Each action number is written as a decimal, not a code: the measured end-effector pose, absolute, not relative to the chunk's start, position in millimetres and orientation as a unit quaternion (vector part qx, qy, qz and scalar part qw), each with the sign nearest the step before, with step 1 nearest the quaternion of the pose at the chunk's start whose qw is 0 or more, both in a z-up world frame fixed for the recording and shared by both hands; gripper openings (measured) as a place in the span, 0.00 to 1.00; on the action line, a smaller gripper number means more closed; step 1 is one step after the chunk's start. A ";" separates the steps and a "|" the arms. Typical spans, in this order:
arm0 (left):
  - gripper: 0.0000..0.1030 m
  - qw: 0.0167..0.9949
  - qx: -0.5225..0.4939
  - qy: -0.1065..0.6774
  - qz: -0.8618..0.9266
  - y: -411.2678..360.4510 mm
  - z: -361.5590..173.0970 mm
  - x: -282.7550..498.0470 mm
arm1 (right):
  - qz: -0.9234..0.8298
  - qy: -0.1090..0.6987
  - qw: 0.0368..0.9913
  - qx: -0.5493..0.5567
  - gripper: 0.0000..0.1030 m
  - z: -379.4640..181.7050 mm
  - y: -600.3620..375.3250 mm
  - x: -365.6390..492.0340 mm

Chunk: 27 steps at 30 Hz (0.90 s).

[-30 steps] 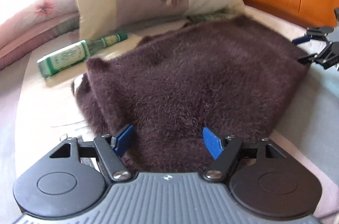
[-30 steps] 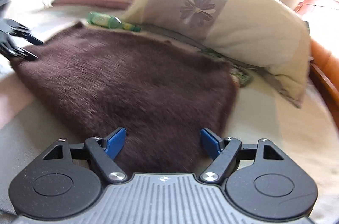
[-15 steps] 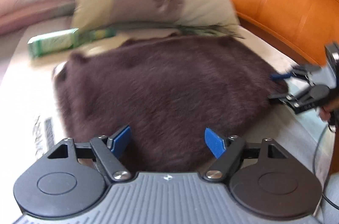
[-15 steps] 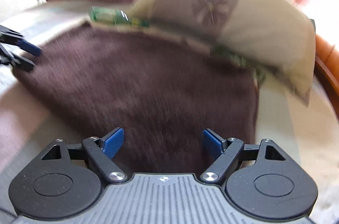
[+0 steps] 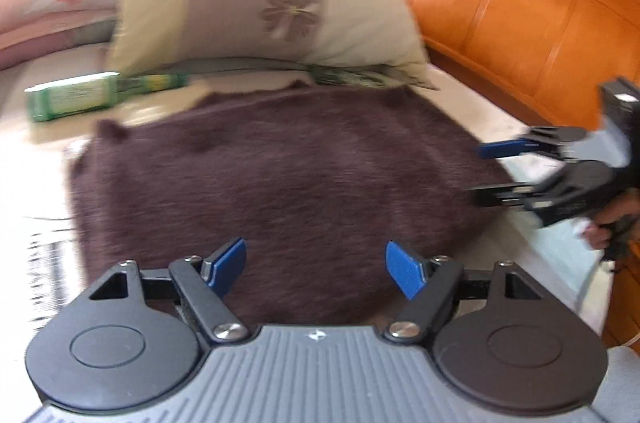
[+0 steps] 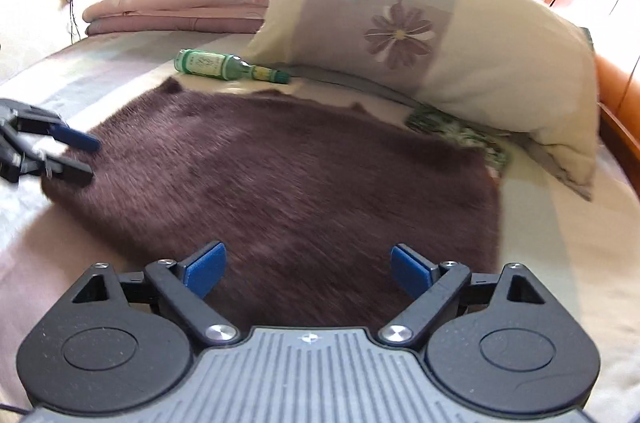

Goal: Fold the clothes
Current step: 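Withdraw both open grippers above the folded sweater, then move both open grippers to the edge of the folded sweater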

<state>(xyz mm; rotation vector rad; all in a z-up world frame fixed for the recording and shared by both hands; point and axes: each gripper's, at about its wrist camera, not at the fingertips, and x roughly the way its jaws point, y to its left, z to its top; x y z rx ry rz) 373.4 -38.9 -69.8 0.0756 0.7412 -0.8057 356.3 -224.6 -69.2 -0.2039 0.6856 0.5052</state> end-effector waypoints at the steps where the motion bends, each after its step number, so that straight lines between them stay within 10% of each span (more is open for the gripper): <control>1: 0.75 0.854 0.039 0.349 -0.384 -44.1 -71.0 371.2 | 0.244 0.334 0.905 -0.095 0.90 -71.9 -216.5 360.5; 27: 0.79 0.843 0.269 0.277 -0.374 -108.7 -110.5 301.8 | 0.277 0.285 0.876 -0.273 0.97 -82.9 -165.3 316.7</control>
